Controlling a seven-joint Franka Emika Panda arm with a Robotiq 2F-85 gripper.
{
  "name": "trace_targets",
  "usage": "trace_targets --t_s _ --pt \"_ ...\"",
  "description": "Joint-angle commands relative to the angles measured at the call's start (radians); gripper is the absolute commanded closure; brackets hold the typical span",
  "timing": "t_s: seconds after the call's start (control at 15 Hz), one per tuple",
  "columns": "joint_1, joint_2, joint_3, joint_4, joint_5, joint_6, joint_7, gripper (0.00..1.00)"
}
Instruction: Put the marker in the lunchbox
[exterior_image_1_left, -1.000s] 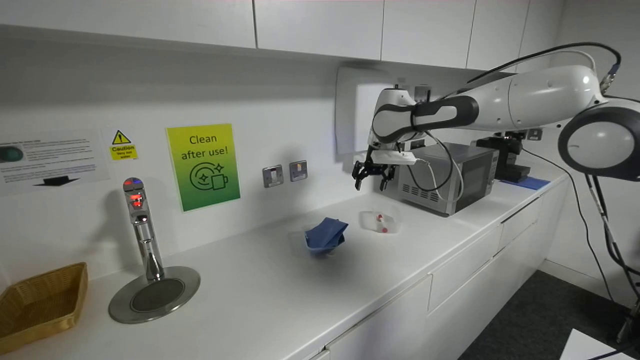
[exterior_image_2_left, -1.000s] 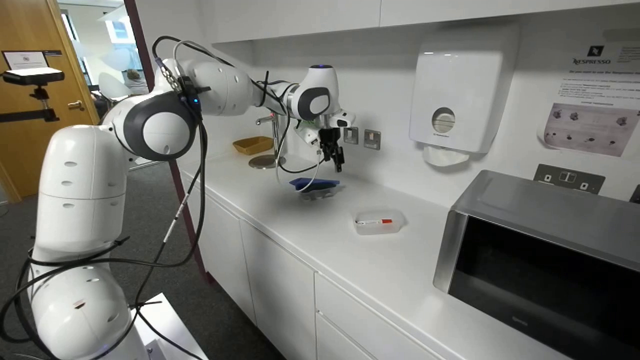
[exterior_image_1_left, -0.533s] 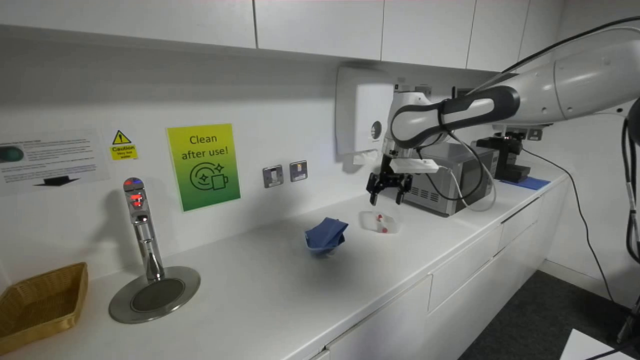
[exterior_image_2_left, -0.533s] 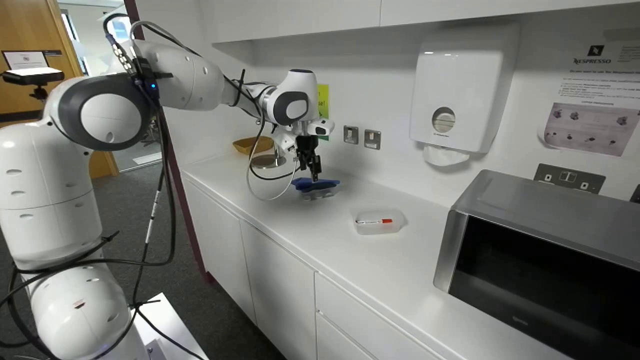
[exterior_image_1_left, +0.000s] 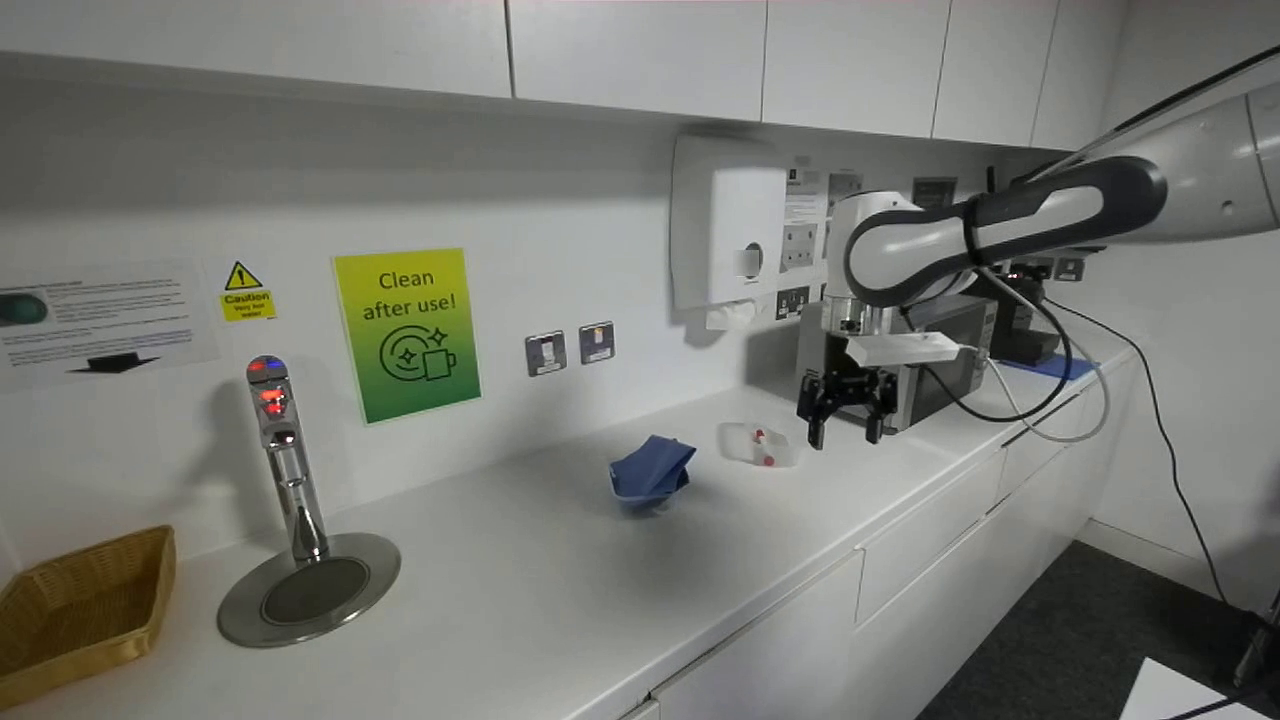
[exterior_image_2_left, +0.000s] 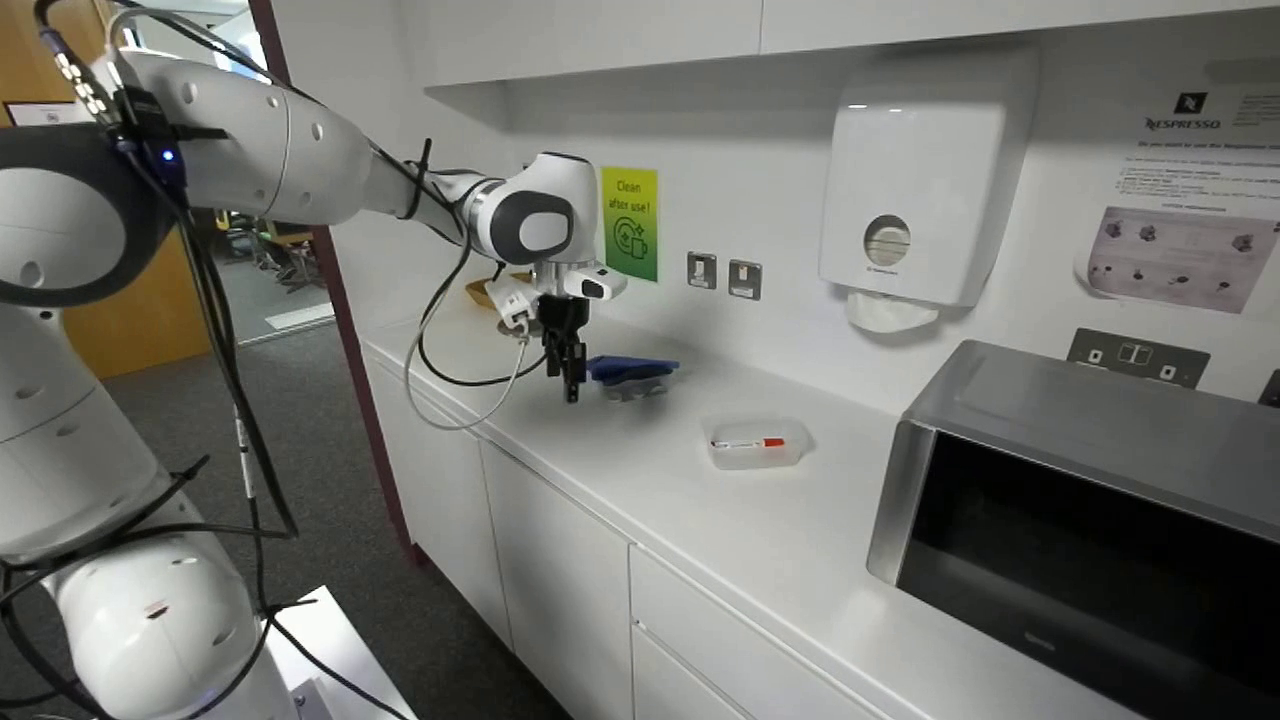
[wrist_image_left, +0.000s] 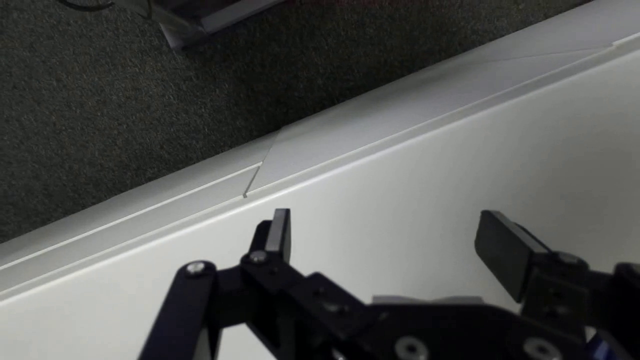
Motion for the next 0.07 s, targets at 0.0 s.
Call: trace_targets --t_s 0.0 --pt "-0.026 -0.004 0.024 -0.002 0.004 -0.003 -0.003 0.00"
